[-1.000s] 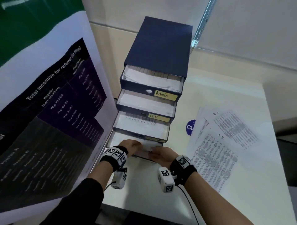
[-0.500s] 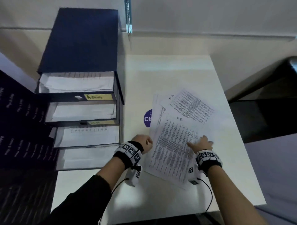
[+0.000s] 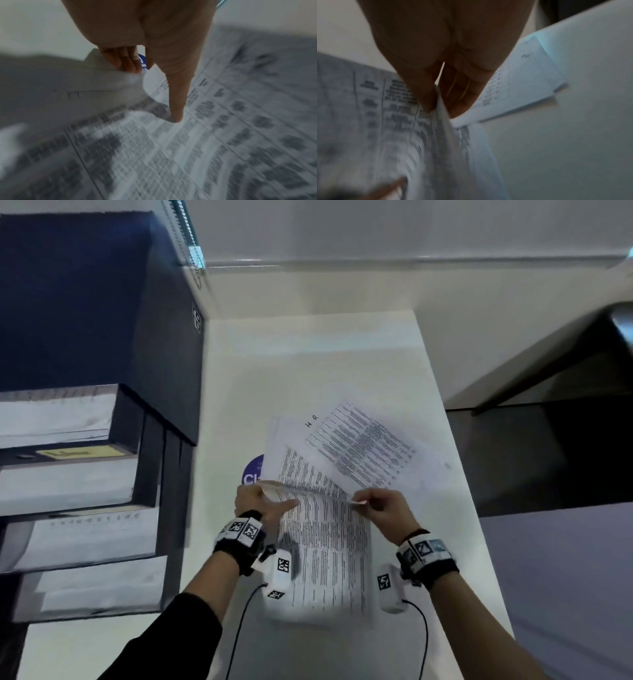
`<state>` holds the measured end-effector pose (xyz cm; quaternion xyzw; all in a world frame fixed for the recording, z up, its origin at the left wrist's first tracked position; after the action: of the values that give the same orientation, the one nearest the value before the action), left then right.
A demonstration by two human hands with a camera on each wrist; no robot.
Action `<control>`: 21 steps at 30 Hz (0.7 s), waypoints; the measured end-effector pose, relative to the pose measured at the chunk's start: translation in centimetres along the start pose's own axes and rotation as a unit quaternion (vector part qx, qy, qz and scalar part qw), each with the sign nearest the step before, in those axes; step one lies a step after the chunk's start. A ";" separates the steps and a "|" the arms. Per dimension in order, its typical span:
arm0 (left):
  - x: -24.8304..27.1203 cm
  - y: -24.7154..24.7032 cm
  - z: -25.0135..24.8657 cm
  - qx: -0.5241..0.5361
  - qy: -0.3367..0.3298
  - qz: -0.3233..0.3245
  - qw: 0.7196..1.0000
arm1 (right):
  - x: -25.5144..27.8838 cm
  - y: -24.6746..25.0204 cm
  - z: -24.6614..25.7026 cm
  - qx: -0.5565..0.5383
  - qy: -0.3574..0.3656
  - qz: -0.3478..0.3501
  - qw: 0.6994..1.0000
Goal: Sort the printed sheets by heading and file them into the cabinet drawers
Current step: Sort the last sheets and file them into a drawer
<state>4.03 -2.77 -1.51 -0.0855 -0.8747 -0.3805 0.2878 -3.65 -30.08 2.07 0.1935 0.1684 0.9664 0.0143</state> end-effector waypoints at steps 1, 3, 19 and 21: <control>0.4 0.3 -0.1 0.050 0.002 0.014 0.999 | -0.7 0.7 0.1 -0.005 -0.001 0.026 1.000; 0.8 0.7 0.5 0.171 -0.005 0.050 0.984 | -2.6 2.2 0.3 0.009 -0.007 0.035 0.999; 2.6 2.7 1.8 0.141 -0.052 0.221 0.964 | -10.5 10.0 0.2 0.304 -0.163 -0.171 0.923; 3.0 2.4 0.8 0.149 -0.073 0.228 0.959 | -8.4 11.4 1.1 0.209 -0.097 -0.297 0.927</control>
<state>2.14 -0.68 1.23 -0.2667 -0.8974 -0.1624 0.3117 4.97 -41.26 3.67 0.2262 0.4139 0.8373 0.2767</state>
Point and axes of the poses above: each hand's wrist, its own x-axis away from the middle knuckle, its own y-axis out of the back of the hand, z = x × y, the point moved 2 cm from there along -x, towards the middle knuckle, and after that the axes turned 4 degrees about -y, right-handed, at the moved point
